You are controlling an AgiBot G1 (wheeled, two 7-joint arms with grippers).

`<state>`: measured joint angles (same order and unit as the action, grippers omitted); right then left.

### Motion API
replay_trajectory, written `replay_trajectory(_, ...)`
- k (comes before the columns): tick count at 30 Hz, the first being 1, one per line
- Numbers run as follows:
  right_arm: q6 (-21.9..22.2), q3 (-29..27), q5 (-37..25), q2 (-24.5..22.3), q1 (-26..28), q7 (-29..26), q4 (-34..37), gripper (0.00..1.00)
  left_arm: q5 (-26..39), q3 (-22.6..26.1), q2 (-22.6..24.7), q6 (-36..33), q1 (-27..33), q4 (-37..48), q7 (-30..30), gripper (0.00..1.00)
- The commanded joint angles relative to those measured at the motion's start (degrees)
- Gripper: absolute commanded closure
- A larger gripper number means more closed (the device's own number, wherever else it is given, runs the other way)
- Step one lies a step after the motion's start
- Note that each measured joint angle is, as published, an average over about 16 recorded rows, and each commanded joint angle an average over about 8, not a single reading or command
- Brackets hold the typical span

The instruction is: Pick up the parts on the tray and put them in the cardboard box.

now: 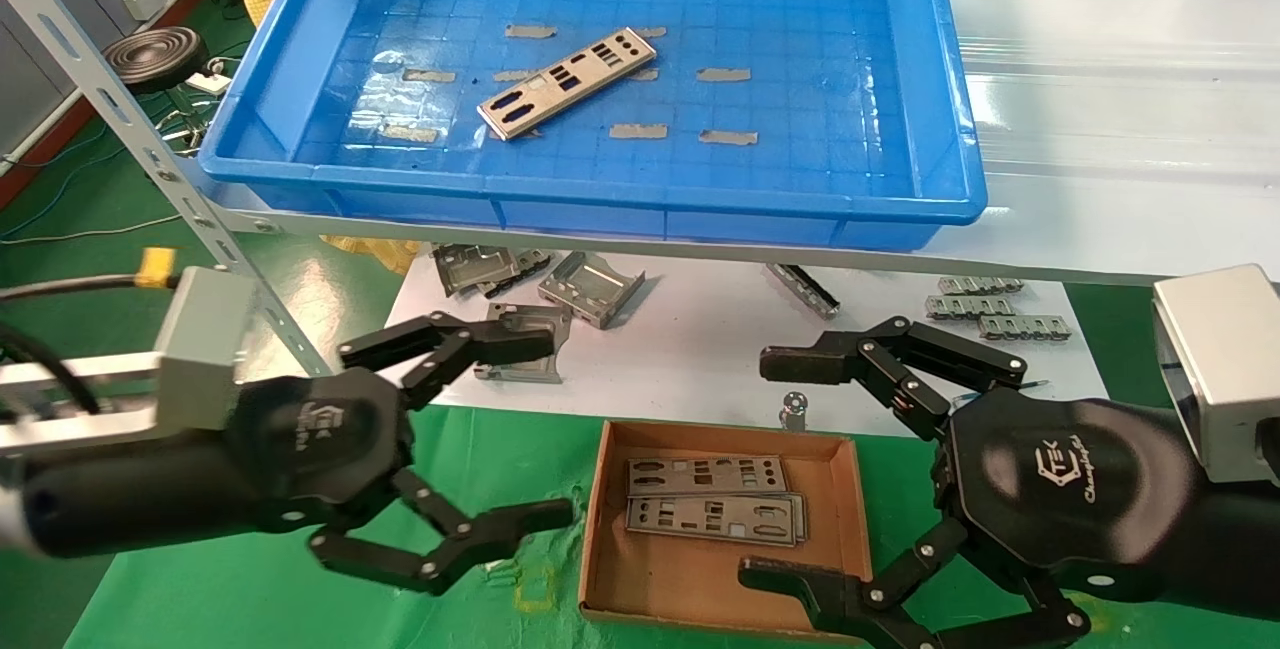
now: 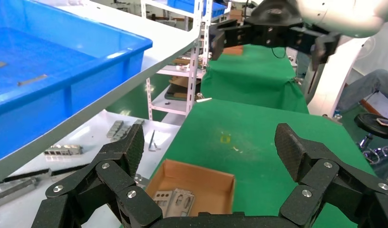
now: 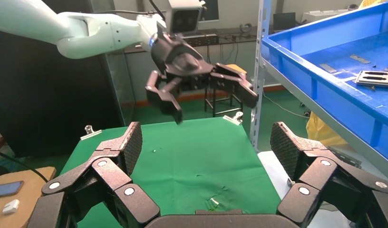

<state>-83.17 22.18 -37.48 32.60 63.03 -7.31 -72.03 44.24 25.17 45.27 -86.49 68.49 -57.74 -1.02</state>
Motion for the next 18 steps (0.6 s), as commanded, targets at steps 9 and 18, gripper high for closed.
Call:
replay_trajectory(9,0.0,0.0,0.0,0.0,0.0,0.0,0.0,0.00,-1.4,-5.3,-5.9,0.5,-4.0,-9.2,-5.6,0.00)
replay_trajectory(18,0.0,0.0,0.0,0.0,0.0,0.0,0.0,0.00,-2.5,-9.4,-10.5,0.8,-7.1,-16.3,-9.9,0.00)
